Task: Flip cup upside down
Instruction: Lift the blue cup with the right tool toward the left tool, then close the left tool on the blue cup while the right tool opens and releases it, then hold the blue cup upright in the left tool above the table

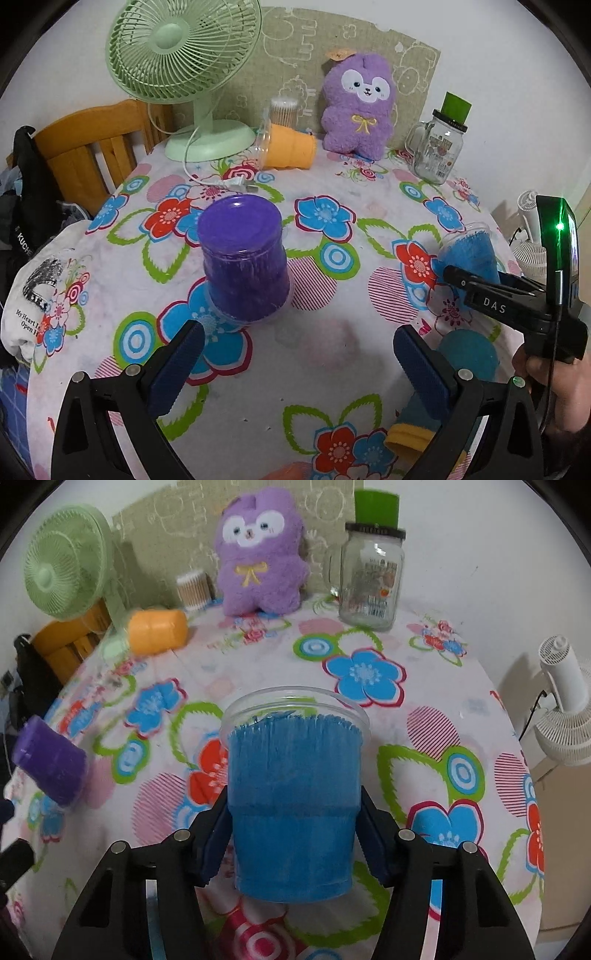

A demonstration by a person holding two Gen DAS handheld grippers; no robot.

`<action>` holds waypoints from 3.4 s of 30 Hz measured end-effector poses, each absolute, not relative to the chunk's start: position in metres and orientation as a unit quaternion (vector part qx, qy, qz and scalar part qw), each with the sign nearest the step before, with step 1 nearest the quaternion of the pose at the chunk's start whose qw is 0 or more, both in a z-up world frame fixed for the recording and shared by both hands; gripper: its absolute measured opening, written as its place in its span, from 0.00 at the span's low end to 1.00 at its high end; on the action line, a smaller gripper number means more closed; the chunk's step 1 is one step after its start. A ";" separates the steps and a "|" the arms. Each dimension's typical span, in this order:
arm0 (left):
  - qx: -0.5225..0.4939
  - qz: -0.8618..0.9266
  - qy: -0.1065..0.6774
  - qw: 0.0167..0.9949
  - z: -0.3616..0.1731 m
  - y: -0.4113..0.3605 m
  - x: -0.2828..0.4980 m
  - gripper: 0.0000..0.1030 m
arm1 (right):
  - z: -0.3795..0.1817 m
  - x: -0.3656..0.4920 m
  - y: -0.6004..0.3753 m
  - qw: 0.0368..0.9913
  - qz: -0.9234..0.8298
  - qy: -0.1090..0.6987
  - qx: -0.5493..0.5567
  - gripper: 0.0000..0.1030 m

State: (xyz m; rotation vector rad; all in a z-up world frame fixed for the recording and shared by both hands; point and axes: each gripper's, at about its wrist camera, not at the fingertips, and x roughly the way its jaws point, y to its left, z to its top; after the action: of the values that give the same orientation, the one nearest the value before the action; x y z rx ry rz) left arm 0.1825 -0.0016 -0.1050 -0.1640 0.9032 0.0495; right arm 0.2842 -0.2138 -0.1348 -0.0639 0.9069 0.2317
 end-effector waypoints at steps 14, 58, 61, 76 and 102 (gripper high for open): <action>-0.124 0.036 0.405 0.905 -0.083 0.022 0.102 1.00 | -0.061 0.163 -0.150 0.914 0.203 0.348 -0.039 0.62; -0.113 0.080 0.440 0.887 -0.122 0.017 -0.020 1.00 | -0.102 0.061 -0.125 0.867 0.278 0.412 -0.030 0.85; -0.109 0.072 0.440 0.888 -0.121 0.008 -0.013 1.00 | -0.089 0.057 -0.148 0.877 0.271 0.396 -0.018 0.86; -0.093 0.037 0.455 0.885 -0.133 -0.042 0.029 1.00 | -0.080 0.052 -0.230 0.898 0.228 0.374 0.034 0.88; -0.089 0.059 0.448 0.888 -0.131 -0.023 0.030 0.55 | -0.099 0.058 -0.223 0.888 0.233 0.394 0.037 0.88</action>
State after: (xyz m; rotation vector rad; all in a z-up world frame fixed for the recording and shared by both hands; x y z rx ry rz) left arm 0.0304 -0.0226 -0.1312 -0.1856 0.9310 0.1232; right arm 0.0583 -0.2231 -0.0990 0.0770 0.8177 0.4844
